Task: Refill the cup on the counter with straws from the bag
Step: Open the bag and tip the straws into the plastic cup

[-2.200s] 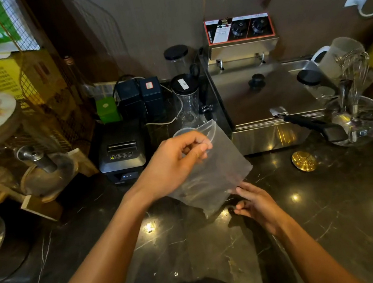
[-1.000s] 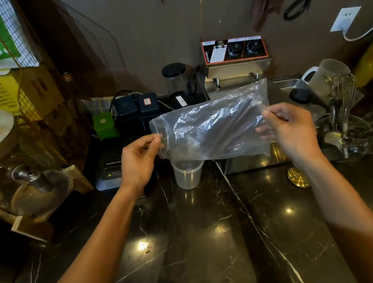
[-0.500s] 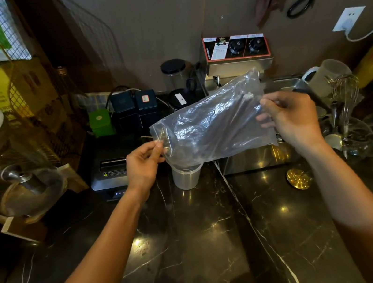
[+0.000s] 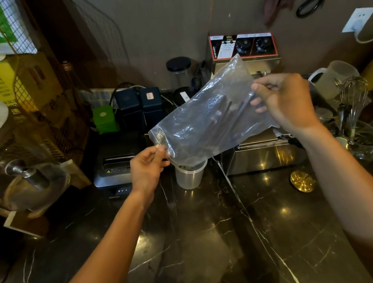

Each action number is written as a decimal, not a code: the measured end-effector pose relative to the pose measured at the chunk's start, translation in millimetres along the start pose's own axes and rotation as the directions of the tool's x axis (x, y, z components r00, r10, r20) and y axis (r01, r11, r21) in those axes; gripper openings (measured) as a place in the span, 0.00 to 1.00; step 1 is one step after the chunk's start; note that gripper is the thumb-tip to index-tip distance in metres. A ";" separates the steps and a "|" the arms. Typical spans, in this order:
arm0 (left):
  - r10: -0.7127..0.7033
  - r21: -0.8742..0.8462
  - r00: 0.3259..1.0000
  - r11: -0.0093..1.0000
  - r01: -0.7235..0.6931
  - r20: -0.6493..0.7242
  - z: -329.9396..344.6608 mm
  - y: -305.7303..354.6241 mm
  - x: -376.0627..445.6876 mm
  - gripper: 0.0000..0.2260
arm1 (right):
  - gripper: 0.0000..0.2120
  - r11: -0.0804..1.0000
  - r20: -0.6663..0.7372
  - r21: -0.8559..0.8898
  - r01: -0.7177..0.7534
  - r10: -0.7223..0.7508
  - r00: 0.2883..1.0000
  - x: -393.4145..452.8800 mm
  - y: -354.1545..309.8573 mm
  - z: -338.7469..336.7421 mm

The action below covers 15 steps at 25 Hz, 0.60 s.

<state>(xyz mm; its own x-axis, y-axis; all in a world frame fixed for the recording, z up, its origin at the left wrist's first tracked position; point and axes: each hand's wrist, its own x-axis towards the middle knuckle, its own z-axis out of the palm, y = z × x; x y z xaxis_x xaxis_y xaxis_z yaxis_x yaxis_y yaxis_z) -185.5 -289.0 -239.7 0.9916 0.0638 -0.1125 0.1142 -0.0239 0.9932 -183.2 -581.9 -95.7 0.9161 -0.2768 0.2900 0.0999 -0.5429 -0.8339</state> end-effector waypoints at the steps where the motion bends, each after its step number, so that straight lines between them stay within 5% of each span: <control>1: -0.005 -0.002 1.000 1.000 0.005 0.002 0.1 -0.8 0.5 0.09 | 0.05 1.000 0.005 0.007 0.007 -0.007 1.000 0.6 -2.3 -0.2; 7: -0.012 -0.030 1.000 0.999 0.012 0.010 1.9 -1.6 0.9 0.10 | 0.03 0.994 0.032 -0.026 0.103 -0.102 0.994 9.8 -19.5 -3.6; 15: -0.034 -0.083 0.999 0.996 0.032 -0.026 3.7 -8.6 -4.4 0.12 | 0.05 0.999 0.007 -0.047 -0.007 0.008 1.000 25.5 -38.3 12.6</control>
<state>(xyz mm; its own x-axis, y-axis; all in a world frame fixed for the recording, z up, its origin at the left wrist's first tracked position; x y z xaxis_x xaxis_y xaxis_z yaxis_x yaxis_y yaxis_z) -190.6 -292.8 -247.9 0.9853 0.0901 -0.1452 0.1401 0.0608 0.9883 -158.7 -558.2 -62.3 0.9194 -0.2756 0.2805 0.0749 -0.5776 -0.8129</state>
